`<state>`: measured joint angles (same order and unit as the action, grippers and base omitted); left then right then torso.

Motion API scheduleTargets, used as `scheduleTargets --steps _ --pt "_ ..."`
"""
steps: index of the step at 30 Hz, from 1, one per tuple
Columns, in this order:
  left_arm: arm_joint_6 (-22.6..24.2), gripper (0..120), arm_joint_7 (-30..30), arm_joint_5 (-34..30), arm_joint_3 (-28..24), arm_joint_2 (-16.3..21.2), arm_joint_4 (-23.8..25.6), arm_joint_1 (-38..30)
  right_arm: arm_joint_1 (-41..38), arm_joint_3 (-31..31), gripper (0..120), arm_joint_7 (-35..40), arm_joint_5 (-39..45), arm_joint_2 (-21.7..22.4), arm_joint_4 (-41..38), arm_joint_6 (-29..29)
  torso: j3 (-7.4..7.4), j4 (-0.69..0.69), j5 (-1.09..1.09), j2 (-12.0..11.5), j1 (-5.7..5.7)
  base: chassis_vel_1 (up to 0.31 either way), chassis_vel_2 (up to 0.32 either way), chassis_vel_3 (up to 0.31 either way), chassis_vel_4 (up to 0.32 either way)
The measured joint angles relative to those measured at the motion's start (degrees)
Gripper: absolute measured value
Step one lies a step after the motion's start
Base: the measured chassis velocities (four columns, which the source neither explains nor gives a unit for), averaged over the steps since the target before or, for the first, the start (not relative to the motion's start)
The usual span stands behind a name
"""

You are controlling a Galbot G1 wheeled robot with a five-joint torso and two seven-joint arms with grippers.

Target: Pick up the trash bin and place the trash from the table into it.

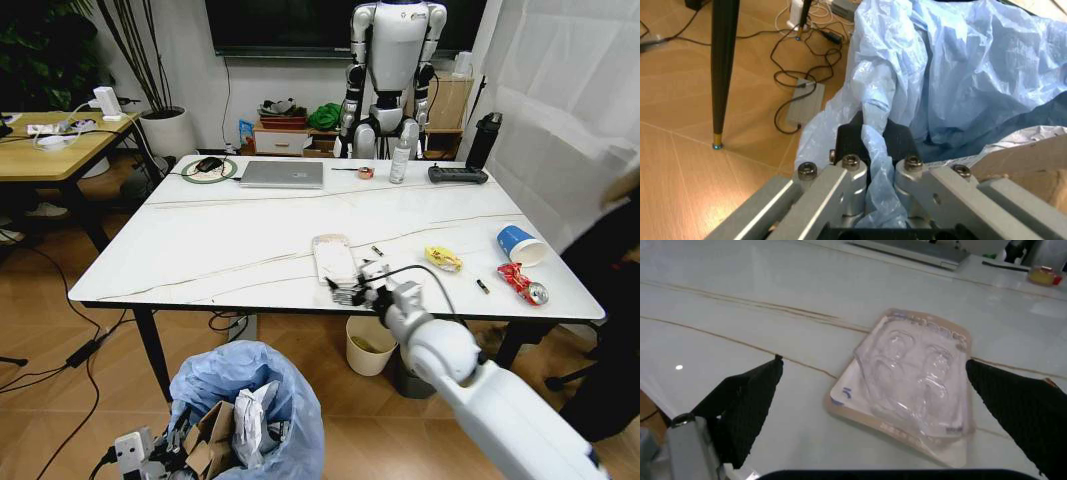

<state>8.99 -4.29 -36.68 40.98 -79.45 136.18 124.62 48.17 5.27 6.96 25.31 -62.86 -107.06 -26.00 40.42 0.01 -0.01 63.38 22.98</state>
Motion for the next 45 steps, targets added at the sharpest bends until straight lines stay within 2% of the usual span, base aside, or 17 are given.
scheduleTargets --steps 8,13,19,22,27,30,32,35,39,45 --pt "0.0 0 0.0 0.2 0.0 -0.2 0.2 -0.3 -1.6 0.2 100 -0.5 -2.6 -2.3 3.6 1.2 0.00 -0.02 0.00 0.0 0.00 0.000 0.000 0.000 0.000" --pt "0.0 0 0.0 0.1 0.0 -0.1 0.2 -0.5 -2.2 0.0 96 -1.6 -4.1 -3.1 5.5 1.9 0.00 -0.01 0.00 0.0 0.00 0.000 0.000 0.000 0.000" --pt "0.0 0 -0.1 -0.2 0.1 0.5 0.2 -0.9 -2.0 -0.7 69 -2.6 -7.0 -3.2 8.3 3.1 0.00 -0.02 0.01 0.0 0.00 0.000 0.000 0.000 0.000" --pt "0.0 0 -0.2 -0.5 0.2 0.7 0.2 -1.1 -1.9 -0.8 63 -2.6 -7.2 -3.2 8.5 3.1 0.00 -0.02 0.01 0.0 0.00 0.000 0.000 0.000 0.000" --pt "0.0 0 -0.3 -1.1 0.3 1.2 0.2 -1.5 -1.6 -1.0 41 -2.6 -7.5 -3.2 8.7 3.2 0.00 -0.01 0.01 0.0 0.00 0.000 0.000 0.000 0.000" --pt "0.1 0 -0.4 -1.2 0.3 1.4 0.2 -1.6 -1.4 -1.2 36 -2.5 -7.5 -3.1 8.7 3.3 0.00 -0.01 0.01 0.0 0.00 0.000 0.000 0.000 0.000" --pt "0.1 0 -0.4 -1.4 0.4 1.8 0.2 -1.8 -1.0 -1.3 23 -2.5 -7.5 -3.1 8.7 3.6 0.00 -0.01 0.01 0.0 0.00 0.000 0.000 0.000 0.000" --pt "0.2 0 -0.5 -1.6 0.4 2.0 0.1 -2.0 -0.8 -1.3 16 -2.5 -7.5 -3.1 8.7 3.7 0.00 -0.01 0.00 0.0 -0.01 0.000 0.000 0.000 0.000" --pt "0.4 0 -0.8 -2.4 0.4 3.0 0.1 -2.2 0.0 -1.8 0 -2.5 -6.8 -3.1 8.7 4.3 0.00 -0.01 0.01 0.0 -0.01 0.000 0.000 0.000 0.000" --pt "0.7 0 -1.1 -3.2 0.6 4.0 0.0 -2.8 0.4 -2.8 0 -2.6 -2.7 -2.8 7.8 5.0 0.00 -0.02 0.01 0.0 -0.01 0.000 0.000 0.000 0.000"
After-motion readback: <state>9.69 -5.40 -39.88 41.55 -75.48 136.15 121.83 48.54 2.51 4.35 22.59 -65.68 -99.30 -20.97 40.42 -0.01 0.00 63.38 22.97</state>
